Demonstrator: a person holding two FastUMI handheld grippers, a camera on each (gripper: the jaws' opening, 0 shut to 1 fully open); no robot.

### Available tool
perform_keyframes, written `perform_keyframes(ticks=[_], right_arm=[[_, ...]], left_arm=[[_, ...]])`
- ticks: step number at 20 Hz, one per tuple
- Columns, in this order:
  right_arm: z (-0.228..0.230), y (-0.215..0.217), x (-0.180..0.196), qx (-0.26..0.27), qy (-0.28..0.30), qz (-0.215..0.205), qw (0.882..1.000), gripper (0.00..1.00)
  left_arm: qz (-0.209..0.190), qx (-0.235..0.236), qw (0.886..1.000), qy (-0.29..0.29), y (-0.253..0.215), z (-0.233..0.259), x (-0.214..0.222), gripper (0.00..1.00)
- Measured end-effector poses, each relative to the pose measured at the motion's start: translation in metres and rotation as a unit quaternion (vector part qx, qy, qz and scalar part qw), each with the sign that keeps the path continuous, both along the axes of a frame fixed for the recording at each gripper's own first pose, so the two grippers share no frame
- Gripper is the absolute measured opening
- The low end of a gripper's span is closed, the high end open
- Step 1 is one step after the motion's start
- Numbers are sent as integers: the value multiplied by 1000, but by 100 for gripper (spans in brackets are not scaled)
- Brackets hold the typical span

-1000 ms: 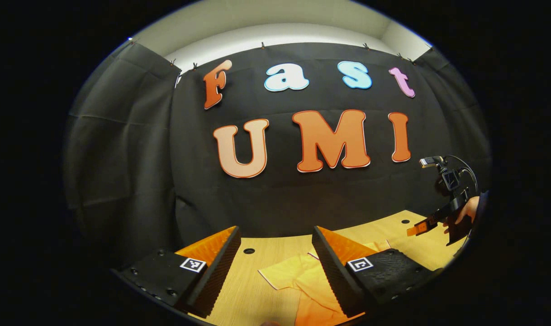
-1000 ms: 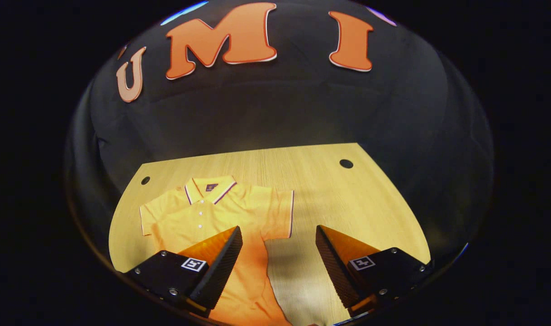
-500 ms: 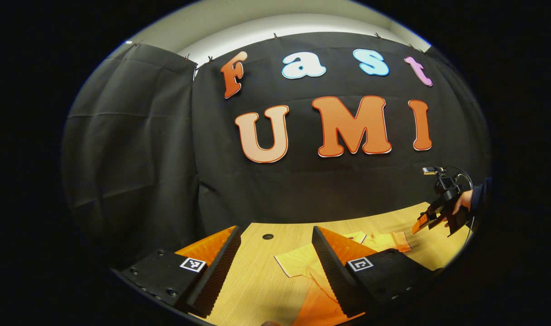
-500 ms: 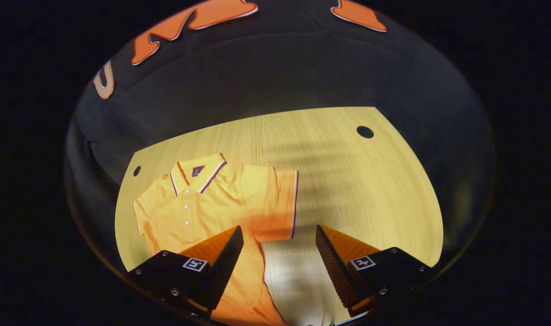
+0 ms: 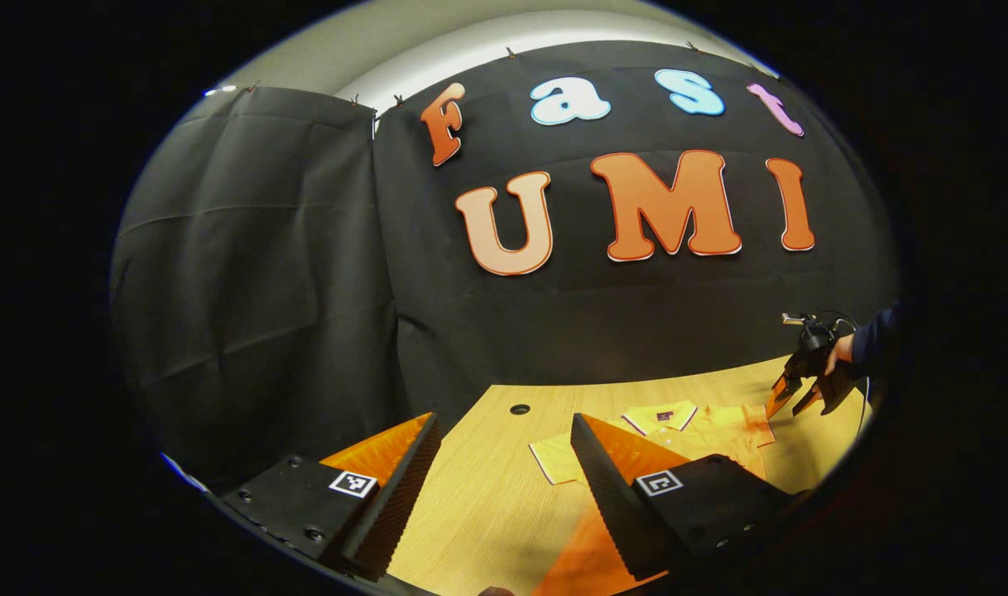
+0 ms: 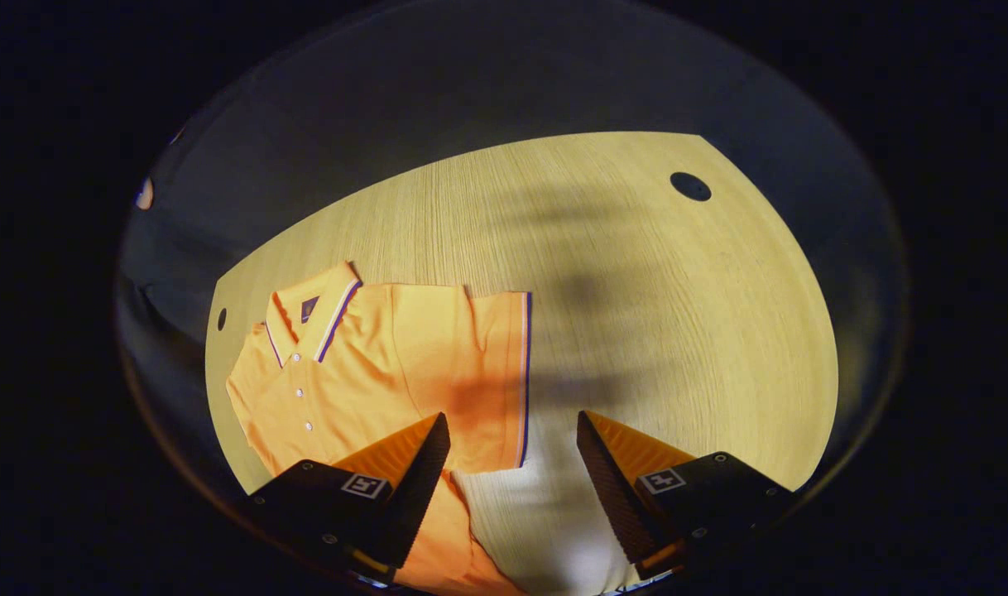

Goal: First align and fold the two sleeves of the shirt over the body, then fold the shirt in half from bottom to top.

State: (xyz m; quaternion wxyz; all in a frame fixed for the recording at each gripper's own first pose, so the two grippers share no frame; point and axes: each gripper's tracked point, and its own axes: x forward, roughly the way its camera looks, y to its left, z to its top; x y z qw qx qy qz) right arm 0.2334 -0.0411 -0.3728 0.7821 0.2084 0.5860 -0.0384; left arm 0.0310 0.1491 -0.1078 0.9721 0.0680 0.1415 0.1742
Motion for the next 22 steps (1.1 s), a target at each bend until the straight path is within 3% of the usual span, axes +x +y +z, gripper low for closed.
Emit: perform_keyframes(ticks=[5,6,8,12,16,19,22], right_arm=[[-23,4,10,2,26,19,999,92],[-26,5,14,2,26,21,999,100],[-31,8,19,0,30,21,999,87],[-38,16,21,-7,52,54,997,81],[-43,9,29,-34,64,56,996,75],[-43,10,29,-55,56,97,992,60],[-43,7,28,-30,49,82,995,22]], left_arm=[[13,-1,1000,24,-9,-15,-10,98],[15,0,999,29,-11,-17,-11,98],[17,2,999,35,-14,-20,-14,98],[23,6,999,44,-16,-20,-10,99],[26,7,999,47,-18,-23,0,99],[21,0,998,54,-24,-31,9,99],[8,5,999,54,-31,-27,20,100]])
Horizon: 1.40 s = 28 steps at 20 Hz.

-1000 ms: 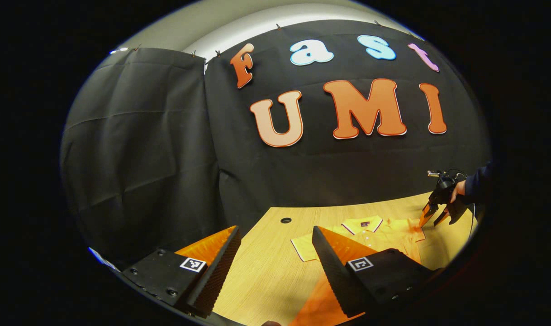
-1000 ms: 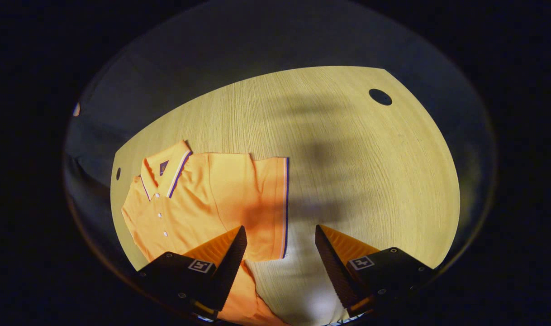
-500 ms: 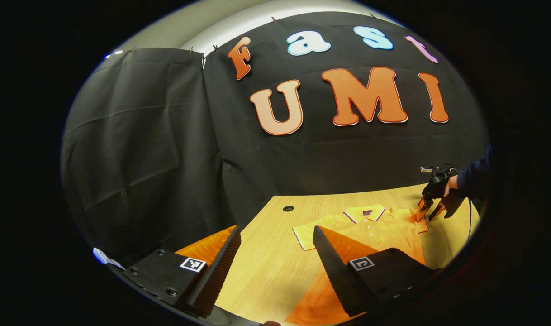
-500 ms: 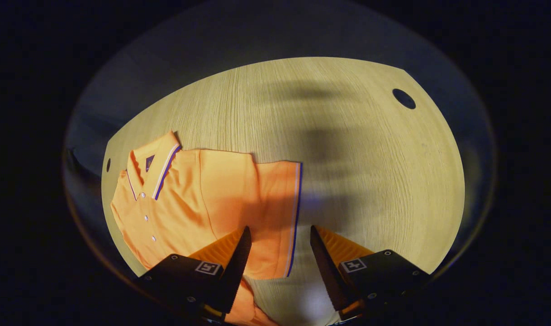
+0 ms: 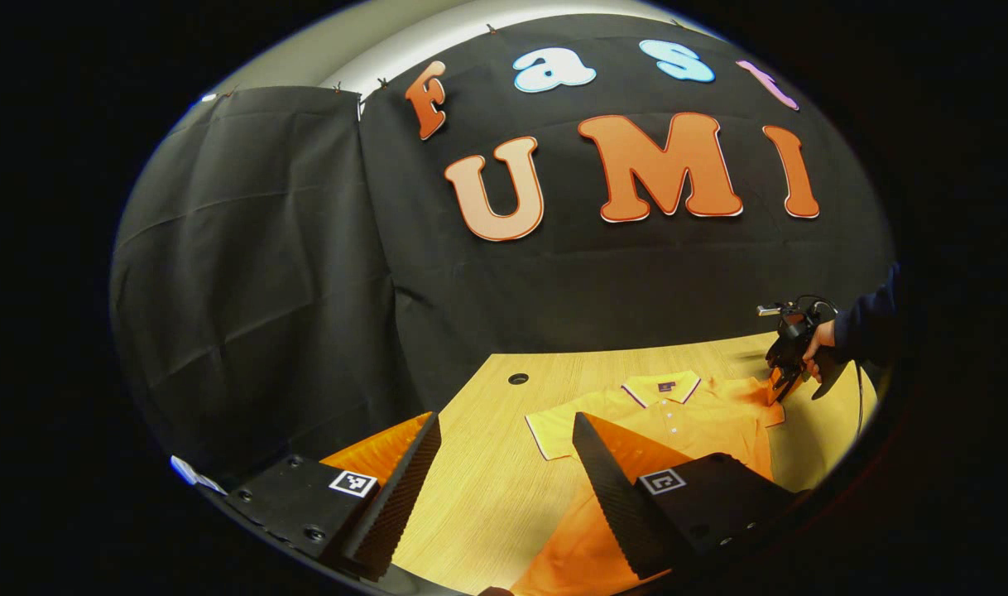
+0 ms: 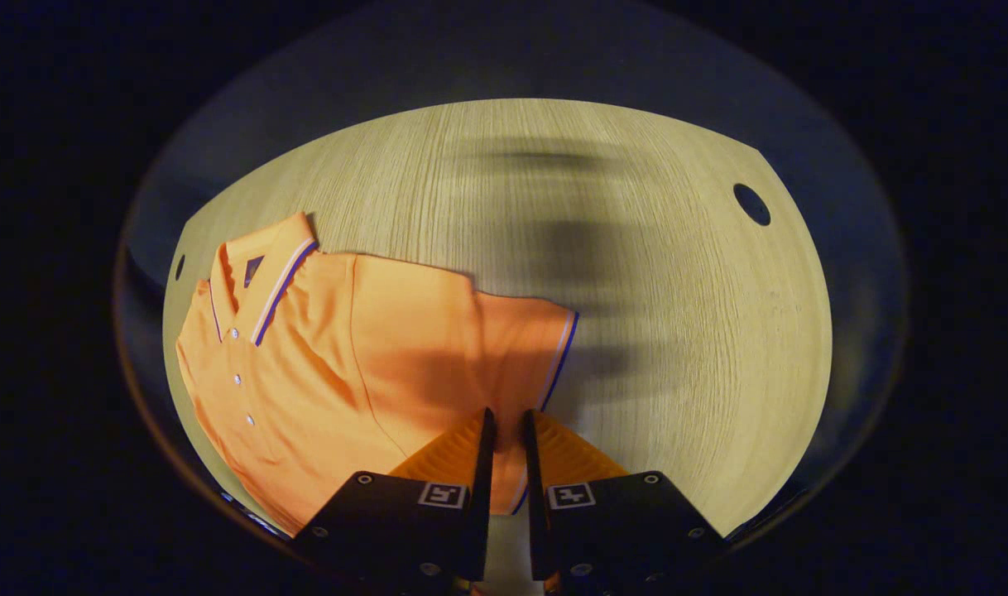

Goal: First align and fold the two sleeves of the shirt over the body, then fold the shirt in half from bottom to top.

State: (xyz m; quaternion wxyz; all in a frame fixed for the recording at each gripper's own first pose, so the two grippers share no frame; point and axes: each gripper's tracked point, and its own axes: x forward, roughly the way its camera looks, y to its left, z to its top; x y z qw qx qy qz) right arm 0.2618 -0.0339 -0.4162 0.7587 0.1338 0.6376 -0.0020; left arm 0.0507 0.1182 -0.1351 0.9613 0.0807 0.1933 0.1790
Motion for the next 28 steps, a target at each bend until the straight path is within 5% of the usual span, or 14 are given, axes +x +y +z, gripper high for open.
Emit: perform_keyframes(ticks=[3,4,14,23,28], right_arm=[[2,-11,4,8,-15,-19,1000,22],[4,-5,8,26,-22,-35,999,7],[76,35,26,50,-97,23,994,6],[124,111,36,112,-120,58,985,6],[155,151,35,192,-138,76,969,21]], left_arm=[[-9,0,1000,-1,-5,1,6,99],[-9,-1,1000,0,-4,1,8,99],[2,-17,1000,7,4,-8,7,99],[22,-8,1000,19,16,-13,-9,99],[39,-15,999,27,22,-21,-20,99]])
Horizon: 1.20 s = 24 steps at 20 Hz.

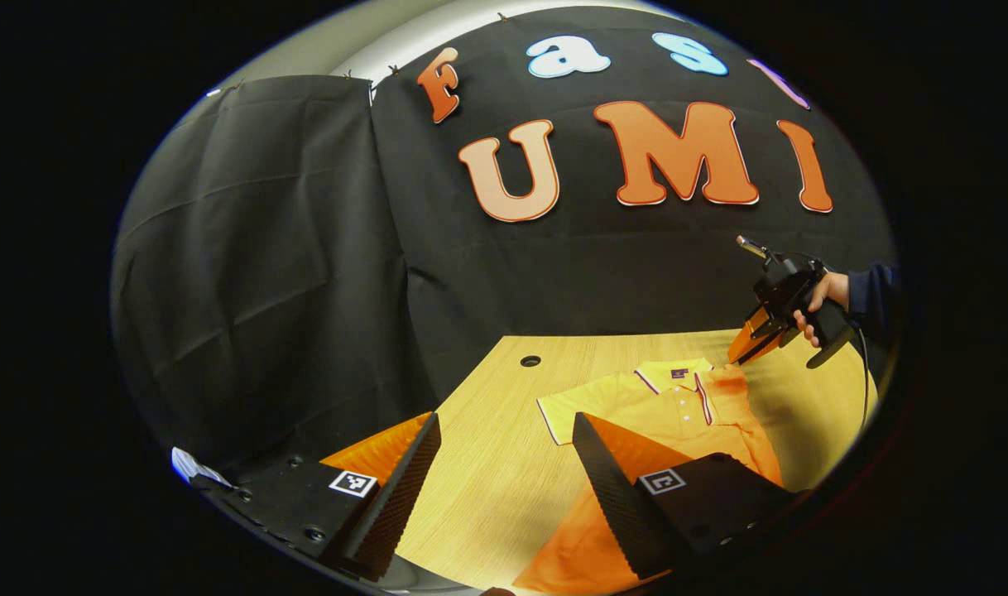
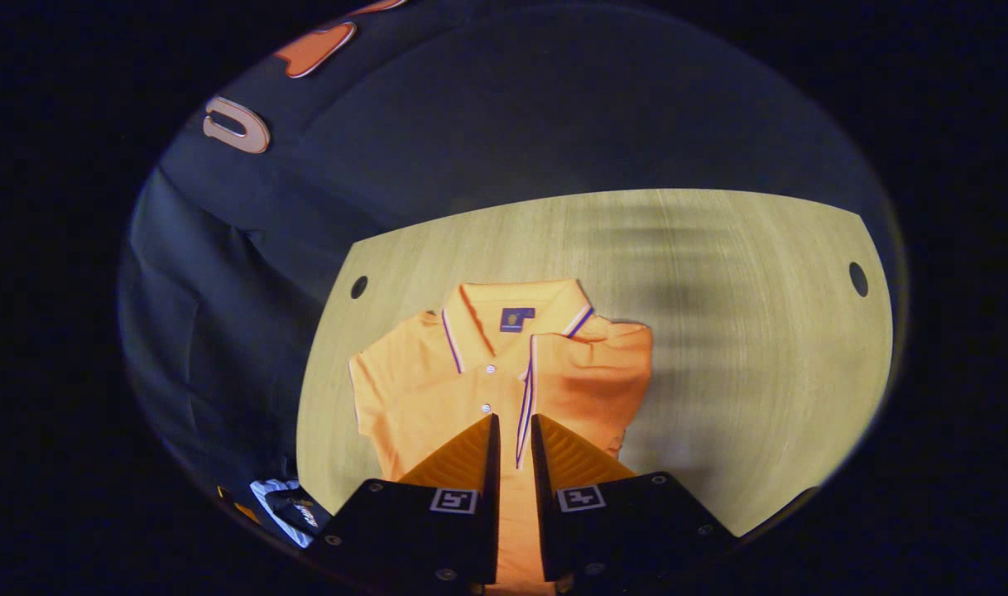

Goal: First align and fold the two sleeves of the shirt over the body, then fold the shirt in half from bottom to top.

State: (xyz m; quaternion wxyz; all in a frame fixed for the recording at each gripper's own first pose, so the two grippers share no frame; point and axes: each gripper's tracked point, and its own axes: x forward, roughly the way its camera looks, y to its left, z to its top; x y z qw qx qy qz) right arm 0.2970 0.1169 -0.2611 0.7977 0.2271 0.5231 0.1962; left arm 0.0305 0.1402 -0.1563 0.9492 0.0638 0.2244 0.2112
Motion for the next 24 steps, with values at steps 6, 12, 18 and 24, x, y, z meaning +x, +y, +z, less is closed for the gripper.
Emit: perform_keyframes(ticks=[6,12,18,24], right_arm=[[12,-13,-7,-27,-59,12,998,41],[43,-33,-26,-27,-130,-26,991,74],[95,-79,-48,-82,-230,-99,965,94],[131,-105,-88,-144,-272,-161,938,97]], left_arm=[[16,-20,1000,1,17,-3,14,99],[-13,-57,998,8,23,-13,65,99],[-72,-146,985,63,19,-69,142,99],[-43,-264,948,175,44,-149,188,99]])
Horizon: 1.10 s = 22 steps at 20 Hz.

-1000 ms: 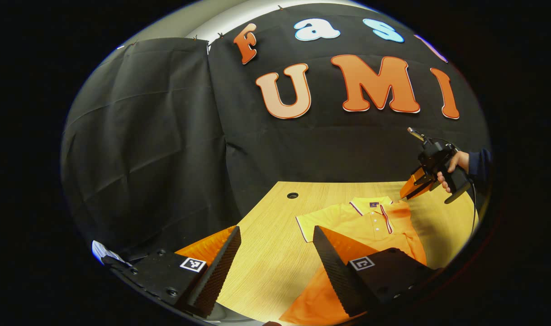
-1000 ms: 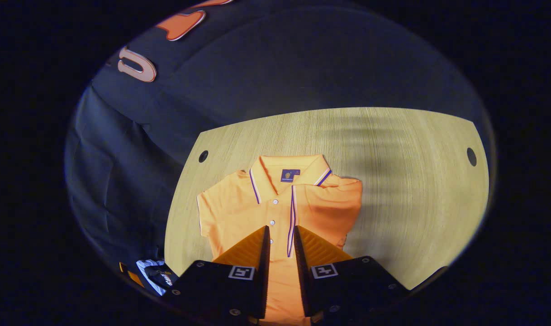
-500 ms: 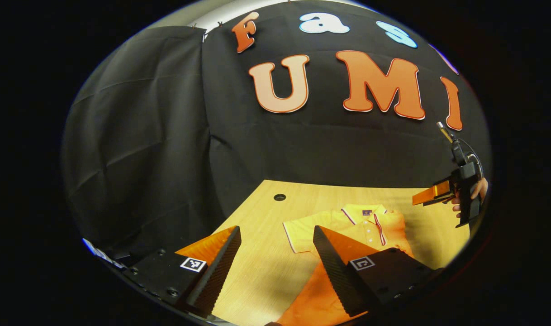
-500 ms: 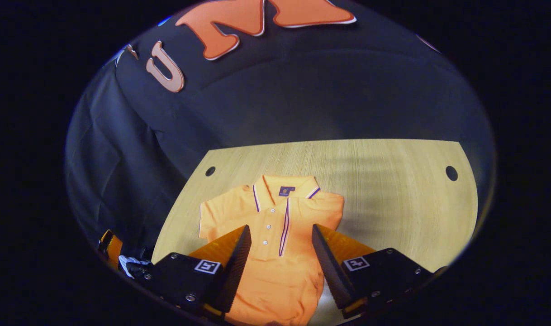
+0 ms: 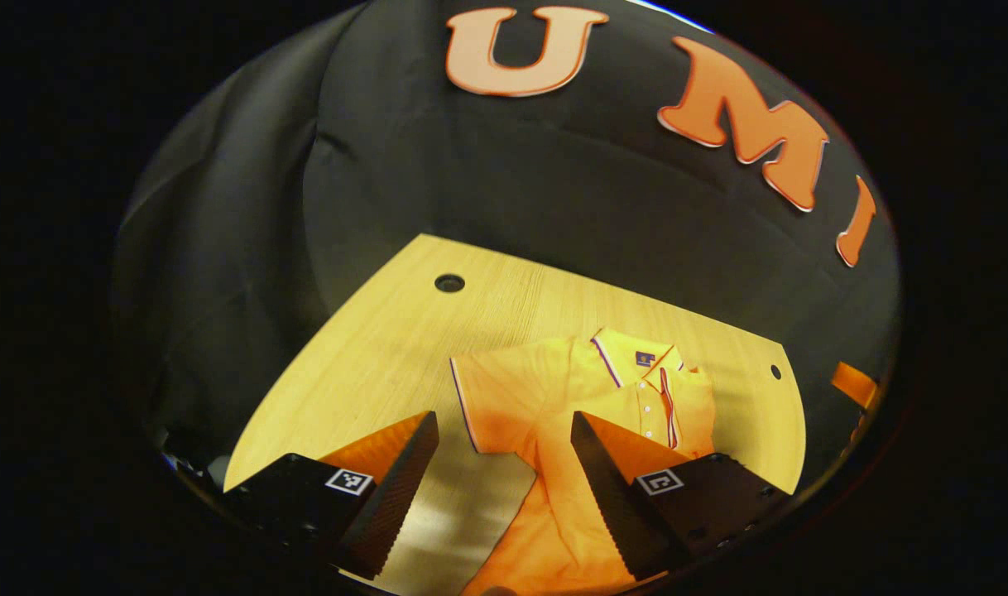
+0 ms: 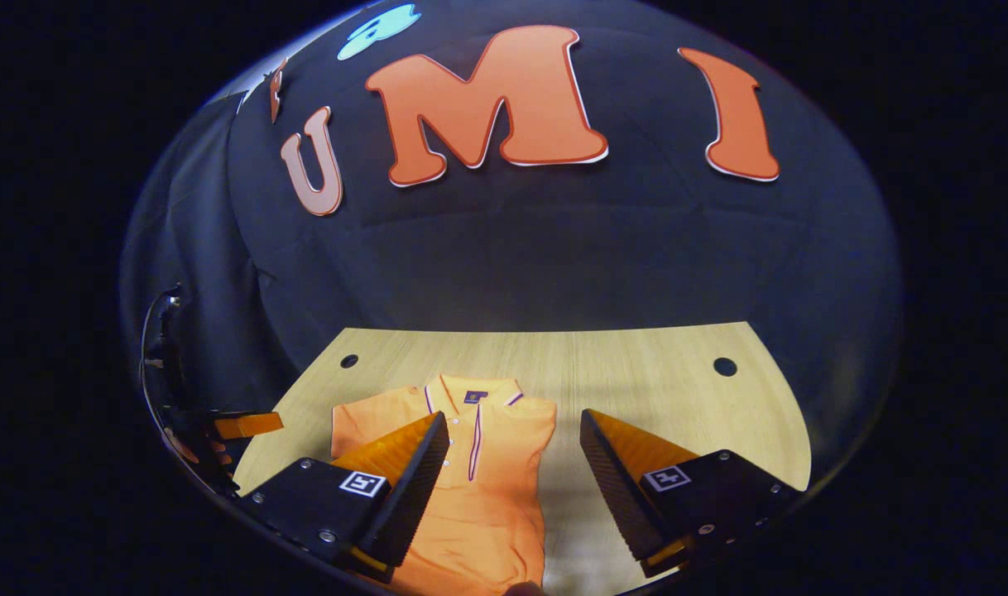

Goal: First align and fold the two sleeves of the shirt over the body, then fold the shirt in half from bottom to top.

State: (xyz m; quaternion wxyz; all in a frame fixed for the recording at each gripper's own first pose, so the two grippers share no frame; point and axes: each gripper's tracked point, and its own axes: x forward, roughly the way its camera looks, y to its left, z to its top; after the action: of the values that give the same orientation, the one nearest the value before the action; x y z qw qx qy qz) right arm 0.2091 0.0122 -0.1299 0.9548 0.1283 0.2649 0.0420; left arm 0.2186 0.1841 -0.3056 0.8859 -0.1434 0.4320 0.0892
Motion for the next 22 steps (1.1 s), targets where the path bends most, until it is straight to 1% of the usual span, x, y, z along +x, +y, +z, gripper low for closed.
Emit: perform_keyframes(ticks=[1,3,6,8,9,11,13,15,18,19,20,22], right_arm=[[5,-6,-8,-10,-8,-13,1000,97],[11,-13,-28,-20,-16,-41,999,98],[13,-17,-58,-26,-10,-78,997,98],[12,-22,-80,-39,-4,-104,994,98],[10,-23,-92,-44,-1,-115,992,98],[8,-23,-113,-44,5,-137,990,98],[5,-25,-132,-47,13,-155,987,98],[-1,-29,-148,-58,22,-166,984,98],[-4,-33,-168,-63,33,-175,982,98],[-4,-37,-174,-66,35,-177,981,98],[-4,-40,-179,-67,36,-179,981,97],[-3,-49,-192,-68,38,-186,979,98]], left_arm=[[6,-12,1000,14,6,-13,8,98],[6,-26,998,51,10,-42,25,98],[-10,-36,995,97,13,-77,45,98],[-20,-40,991,125,14,-99,57,98],[-26,-43,989,136,15,-109,61,100],[-40,-45,983,172,17,-126,64,98],[-47,-38,978,202,18,-139,68,98],[-56,-17,969,240,21,-150,69,98],[-69,11,962,264,18,-162,74,98],[-74,11,961,267,14,-164,77,98],[-70,14,958,277,14,-166,75,98],[-74,16,961,267,10,-167,82,96]])
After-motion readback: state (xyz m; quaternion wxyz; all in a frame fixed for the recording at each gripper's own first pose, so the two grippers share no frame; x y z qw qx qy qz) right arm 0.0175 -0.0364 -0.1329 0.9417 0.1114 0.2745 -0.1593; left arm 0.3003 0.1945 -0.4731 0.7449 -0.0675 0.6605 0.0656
